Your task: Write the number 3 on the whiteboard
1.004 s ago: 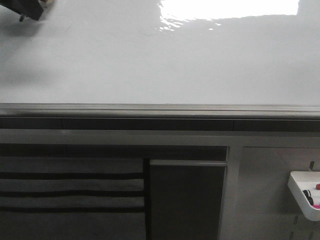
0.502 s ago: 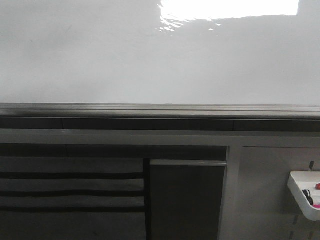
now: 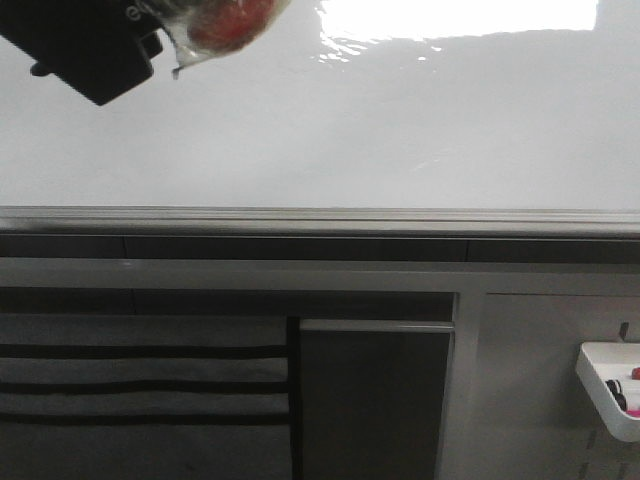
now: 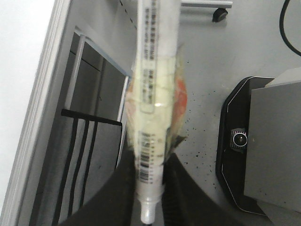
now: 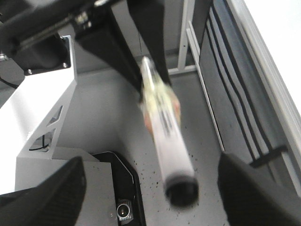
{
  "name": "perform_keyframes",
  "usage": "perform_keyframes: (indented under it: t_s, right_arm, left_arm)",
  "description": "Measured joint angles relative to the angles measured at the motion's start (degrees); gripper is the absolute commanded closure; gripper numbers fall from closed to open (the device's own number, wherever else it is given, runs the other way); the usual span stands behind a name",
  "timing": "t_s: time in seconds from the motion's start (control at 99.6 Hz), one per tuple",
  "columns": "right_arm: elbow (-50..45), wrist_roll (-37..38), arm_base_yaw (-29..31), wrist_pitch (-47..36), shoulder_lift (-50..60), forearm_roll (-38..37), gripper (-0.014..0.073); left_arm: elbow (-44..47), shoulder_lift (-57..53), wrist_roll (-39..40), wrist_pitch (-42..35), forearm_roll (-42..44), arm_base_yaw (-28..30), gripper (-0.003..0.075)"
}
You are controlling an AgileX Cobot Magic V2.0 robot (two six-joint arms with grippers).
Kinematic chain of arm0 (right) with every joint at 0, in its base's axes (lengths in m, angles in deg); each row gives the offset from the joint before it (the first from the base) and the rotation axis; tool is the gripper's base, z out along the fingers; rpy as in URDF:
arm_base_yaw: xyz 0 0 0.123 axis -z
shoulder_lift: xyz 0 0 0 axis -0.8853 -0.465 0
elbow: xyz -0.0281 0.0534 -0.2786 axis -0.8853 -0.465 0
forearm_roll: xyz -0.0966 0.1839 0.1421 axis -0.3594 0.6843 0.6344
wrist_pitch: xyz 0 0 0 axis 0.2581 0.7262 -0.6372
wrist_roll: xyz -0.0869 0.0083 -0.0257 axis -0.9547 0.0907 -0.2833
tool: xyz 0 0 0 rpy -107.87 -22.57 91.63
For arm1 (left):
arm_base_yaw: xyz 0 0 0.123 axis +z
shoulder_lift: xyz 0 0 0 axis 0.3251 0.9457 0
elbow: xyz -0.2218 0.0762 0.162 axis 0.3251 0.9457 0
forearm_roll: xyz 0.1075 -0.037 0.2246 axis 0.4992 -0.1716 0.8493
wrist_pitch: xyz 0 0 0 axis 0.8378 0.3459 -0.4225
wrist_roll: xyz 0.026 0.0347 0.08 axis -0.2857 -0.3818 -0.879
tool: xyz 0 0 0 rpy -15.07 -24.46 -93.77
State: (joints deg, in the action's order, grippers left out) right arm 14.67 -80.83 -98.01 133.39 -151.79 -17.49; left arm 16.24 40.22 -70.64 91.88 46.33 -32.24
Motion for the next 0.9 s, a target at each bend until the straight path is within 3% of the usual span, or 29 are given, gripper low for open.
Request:
perform_keyframes:
  t_s: [0.402, 0.673, 0.904]
  right_arm:
    - [-0.01, -1.22, -1.65, -4.82, -3.65, 0.86, 0.0145]
    - [-0.01, -1.35, -1.65, -5.13, -3.65, 0.86, 0.0419]
    - [-0.01, -1.43, -1.65, -4.4, -3.65, 1.09, 0.0539]
  left_arm:
    - [0.0, 0.0, -0.24, -1.44, 0.0, -0.24, 0.0738]
    - [0.0, 0.0, -0.24, -1.44, 0.0, -0.24, 0.0738]
    - [0.0, 0.0, -0.6, -1.44, 0.43, -0.24, 0.0738]
